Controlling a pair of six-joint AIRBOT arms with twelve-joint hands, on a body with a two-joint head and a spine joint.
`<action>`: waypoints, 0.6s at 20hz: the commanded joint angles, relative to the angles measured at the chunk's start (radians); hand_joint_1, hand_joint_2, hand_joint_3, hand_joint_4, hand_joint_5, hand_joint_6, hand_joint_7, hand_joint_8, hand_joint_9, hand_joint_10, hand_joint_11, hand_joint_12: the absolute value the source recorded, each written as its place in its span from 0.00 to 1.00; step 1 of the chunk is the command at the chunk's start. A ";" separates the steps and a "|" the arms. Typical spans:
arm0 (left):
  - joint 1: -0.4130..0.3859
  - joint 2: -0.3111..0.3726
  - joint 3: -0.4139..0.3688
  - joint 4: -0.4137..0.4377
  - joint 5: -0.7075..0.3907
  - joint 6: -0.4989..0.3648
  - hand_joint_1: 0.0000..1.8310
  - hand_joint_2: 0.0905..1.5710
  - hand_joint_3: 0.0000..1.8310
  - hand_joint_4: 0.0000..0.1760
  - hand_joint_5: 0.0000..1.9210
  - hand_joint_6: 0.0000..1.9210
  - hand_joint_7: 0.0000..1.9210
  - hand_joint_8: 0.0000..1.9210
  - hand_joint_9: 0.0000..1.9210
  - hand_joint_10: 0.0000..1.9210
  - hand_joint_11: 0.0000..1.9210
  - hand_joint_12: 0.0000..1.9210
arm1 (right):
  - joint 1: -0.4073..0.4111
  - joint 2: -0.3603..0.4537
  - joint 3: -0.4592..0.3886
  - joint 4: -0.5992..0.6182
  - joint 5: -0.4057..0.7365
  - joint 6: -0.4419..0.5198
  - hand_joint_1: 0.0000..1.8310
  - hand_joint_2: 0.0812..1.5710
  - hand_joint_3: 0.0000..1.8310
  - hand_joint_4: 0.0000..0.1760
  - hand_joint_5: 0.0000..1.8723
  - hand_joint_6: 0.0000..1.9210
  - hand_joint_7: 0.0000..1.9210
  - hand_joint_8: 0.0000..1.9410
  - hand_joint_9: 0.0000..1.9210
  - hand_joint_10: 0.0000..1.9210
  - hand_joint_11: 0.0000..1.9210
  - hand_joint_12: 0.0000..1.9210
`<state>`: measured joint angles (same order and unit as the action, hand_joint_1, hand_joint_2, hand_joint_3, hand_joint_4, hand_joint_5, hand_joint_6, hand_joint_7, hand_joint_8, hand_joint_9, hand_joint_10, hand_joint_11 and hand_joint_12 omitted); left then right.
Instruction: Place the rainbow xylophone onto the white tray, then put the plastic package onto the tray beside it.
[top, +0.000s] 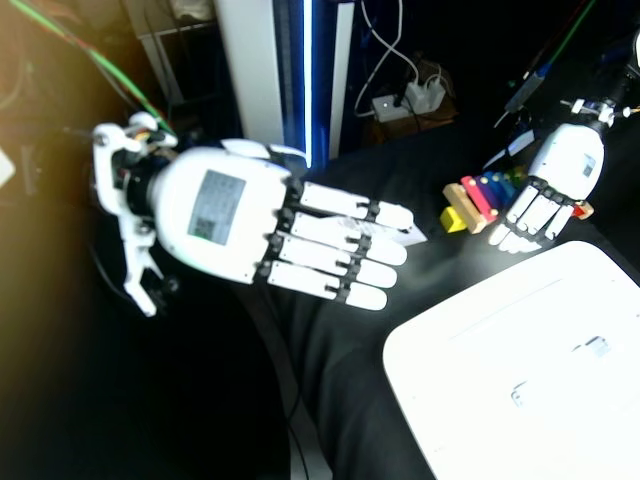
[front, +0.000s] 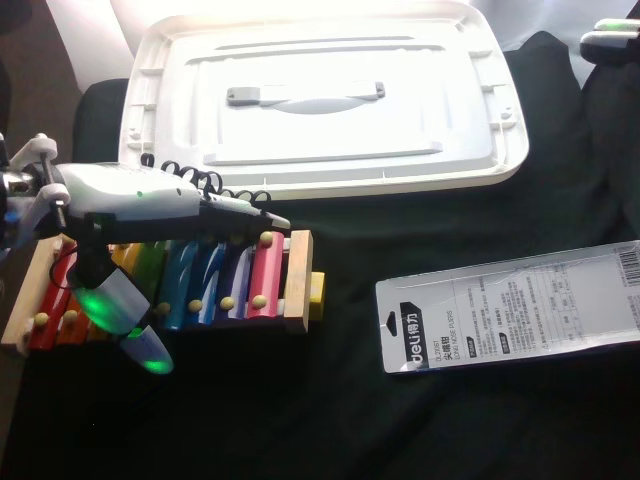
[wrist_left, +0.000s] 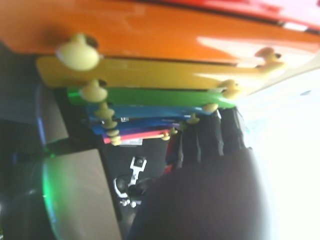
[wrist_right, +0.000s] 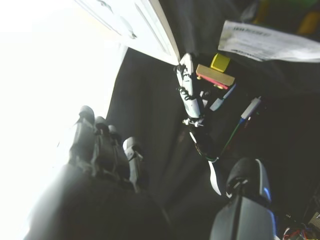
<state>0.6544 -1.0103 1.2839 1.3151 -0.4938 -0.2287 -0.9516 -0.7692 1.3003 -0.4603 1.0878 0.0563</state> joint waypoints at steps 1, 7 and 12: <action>0.005 -0.015 -0.002 0.004 -0.015 0.008 0.75 0.63 0.00 0.00 0.24 0.01 0.29 0.01 0.30 0.01 0.10 0.46 | 0.015 0.000 0.000 0.063 0.100 0.007 0.42 0.45 0.00 0.42 0.03 0.00 0.01 0.00 0.00 0.00 0.01 0.01; 0.003 0.001 0.000 -0.059 -0.028 0.039 0.70 0.63 0.00 0.00 0.32 0.00 0.34 0.00 0.34 0.00 0.03 0.62 | 0.015 -0.005 0.001 0.063 0.100 0.007 0.42 0.43 0.00 0.38 0.02 0.00 0.00 0.00 0.00 0.00 0.01 0.01; -0.046 0.051 -0.032 -0.079 -0.025 0.090 0.66 0.65 0.00 0.00 0.31 0.00 0.35 0.00 0.35 0.01 0.11 0.40 | 0.015 -0.006 0.001 0.063 0.099 0.007 0.41 0.43 0.00 0.35 0.01 0.00 0.00 0.00 0.00 0.00 0.02 0.01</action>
<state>0.6151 -0.9600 1.2530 1.2739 -0.4915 -0.1333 -0.9516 -0.7750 1.3003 -0.4614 1.0882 0.0559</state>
